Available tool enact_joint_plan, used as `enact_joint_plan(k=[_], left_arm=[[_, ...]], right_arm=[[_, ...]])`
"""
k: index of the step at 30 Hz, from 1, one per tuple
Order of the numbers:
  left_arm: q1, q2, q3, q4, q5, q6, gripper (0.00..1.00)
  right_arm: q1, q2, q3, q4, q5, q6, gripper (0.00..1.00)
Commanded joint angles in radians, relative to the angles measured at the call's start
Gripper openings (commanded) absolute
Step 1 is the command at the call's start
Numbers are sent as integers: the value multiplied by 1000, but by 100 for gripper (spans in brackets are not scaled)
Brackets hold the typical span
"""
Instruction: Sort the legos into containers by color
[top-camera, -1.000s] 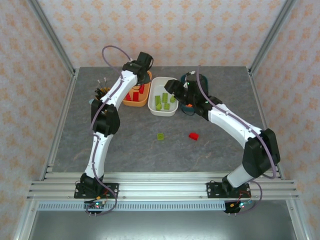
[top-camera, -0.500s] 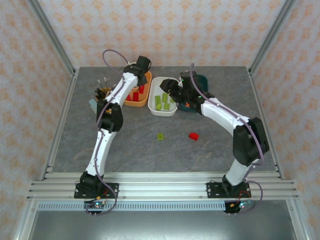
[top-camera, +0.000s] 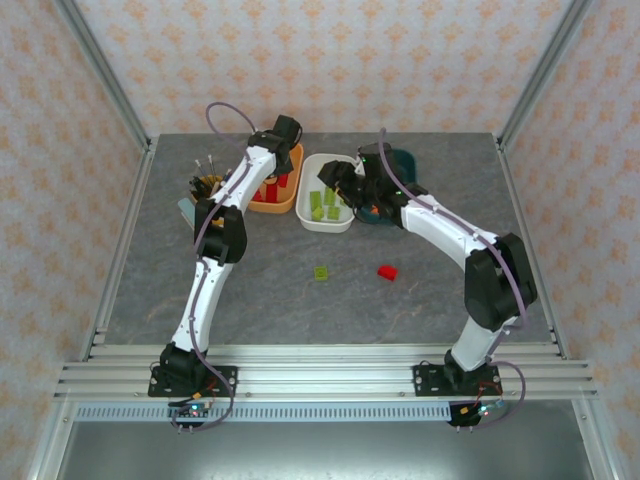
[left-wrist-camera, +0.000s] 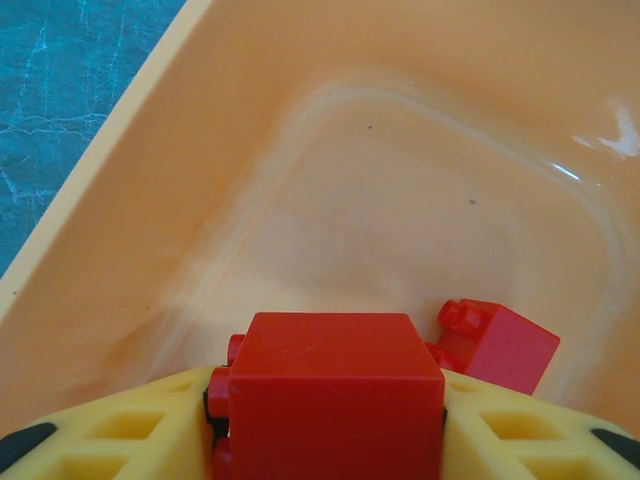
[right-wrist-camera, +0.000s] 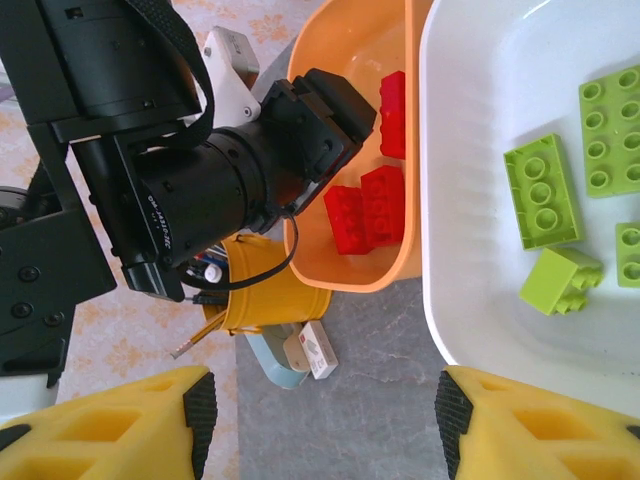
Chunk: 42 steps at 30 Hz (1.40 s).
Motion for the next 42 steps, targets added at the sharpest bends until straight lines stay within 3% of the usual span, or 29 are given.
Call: enact_joint_plan(k=[1, 9, 17, 20, 26, 33, 42], left_arm=[[11, -15, 11, -49, -2, -9, 55], [9, -90, -28, -54, 29, 4, 61], [-52, -299, -85, -66, 29, -7, 68], [-64, -455, -258, -29, 75, -58, 71], [-88, -855, -783, 100, 186, -113, 74], [-137, -1271, -1267, 148, 261, -140, 77], [-195, -1624, -1579, 143, 327, -190, 79]], right_arm=[[9, 2, 60, -83, 1, -53, 62], [37, -34, 64, -260, 84, -186, 62], [141, -53, 69, -477, 248, -384, 62], [197, -30, 66, -571, 311, -403, 62], [303, 18, 81, -695, 413, -368, 62], [386, 127, 93, -739, 431, -289, 62], [405, 247, 120, -726, 481, -237, 59]])
